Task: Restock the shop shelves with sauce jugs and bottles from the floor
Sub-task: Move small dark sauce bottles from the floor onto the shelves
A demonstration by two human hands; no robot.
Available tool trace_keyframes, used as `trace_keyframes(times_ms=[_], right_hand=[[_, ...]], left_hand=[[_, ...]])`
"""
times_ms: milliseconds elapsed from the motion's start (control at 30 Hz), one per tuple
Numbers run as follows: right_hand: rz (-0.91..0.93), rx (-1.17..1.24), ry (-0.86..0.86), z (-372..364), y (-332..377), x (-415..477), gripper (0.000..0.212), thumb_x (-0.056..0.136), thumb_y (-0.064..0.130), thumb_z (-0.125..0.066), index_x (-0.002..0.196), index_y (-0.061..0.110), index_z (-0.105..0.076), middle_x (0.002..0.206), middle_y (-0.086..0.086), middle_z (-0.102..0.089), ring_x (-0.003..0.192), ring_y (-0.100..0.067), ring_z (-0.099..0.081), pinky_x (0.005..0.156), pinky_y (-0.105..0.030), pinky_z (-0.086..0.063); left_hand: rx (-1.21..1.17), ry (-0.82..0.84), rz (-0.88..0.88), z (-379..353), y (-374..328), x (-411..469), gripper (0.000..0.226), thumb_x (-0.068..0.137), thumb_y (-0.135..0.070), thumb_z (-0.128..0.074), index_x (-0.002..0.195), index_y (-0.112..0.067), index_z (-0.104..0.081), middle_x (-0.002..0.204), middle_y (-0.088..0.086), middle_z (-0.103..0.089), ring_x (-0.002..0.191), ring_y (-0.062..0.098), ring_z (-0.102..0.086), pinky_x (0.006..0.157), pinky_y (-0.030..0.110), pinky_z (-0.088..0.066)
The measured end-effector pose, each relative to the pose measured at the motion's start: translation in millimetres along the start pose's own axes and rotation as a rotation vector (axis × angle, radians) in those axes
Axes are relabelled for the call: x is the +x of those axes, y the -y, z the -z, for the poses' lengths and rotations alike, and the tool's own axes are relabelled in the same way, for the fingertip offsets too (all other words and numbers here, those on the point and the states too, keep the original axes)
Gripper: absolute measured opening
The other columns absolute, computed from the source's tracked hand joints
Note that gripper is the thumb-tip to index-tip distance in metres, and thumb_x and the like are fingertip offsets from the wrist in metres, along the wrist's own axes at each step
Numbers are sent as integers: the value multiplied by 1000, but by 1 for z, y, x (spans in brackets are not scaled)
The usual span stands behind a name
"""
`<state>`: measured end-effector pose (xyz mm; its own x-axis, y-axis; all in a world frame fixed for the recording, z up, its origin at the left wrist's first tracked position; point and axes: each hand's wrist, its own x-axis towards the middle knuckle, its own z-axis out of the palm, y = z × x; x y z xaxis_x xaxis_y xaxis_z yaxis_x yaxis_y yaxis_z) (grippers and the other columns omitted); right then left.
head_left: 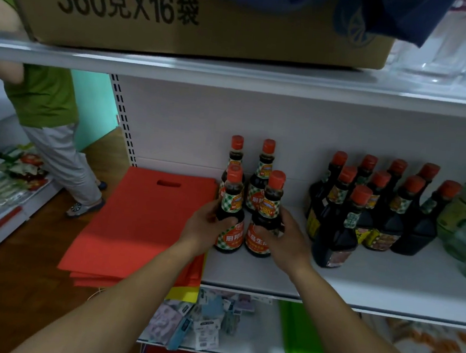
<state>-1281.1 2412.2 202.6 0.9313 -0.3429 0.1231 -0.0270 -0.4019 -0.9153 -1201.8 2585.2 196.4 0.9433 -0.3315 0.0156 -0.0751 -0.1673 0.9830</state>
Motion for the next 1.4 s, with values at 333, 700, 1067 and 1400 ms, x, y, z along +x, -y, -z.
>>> trace_keyframes(times_ms=[333,700,1067,1400], right_hand=[[-4,65,7,-5,-9,25,51,85,27,-71,128,39,-47,126,12,-57,114,-7,-52,94,-26,-42],[12,89,2,-8,-12,47,54,84,27,-72,124,50,-44,126,14,-57,118,-9,-53,100,-33,-44],[-18,155,31,-4,-10,60,57,81,19,-74,121,48,-45,116,22,-49,115,-3,-46,95,-24,-37],[-64,332,238,-3,-8,83,76,77,-9,-68,117,51,-44,109,27,-63,96,12,-62,76,-13,-48]], left_hand=[[-66,-51,3,-3,-1,22,46,83,-13,-72,127,-10,-57,122,1,-65,112,16,-62,94,31,-51],[-94,-49,35,-2,-2,45,46,85,-13,-70,129,-13,-59,121,2,-67,112,17,-63,98,39,-50],[-126,124,103,6,-12,60,59,84,-7,-69,125,-41,-44,113,-24,-60,109,9,-59,96,41,-48],[-42,257,227,15,-25,76,83,85,-2,-65,147,-40,-26,129,-8,-54,118,20,-51,71,29,-47]])
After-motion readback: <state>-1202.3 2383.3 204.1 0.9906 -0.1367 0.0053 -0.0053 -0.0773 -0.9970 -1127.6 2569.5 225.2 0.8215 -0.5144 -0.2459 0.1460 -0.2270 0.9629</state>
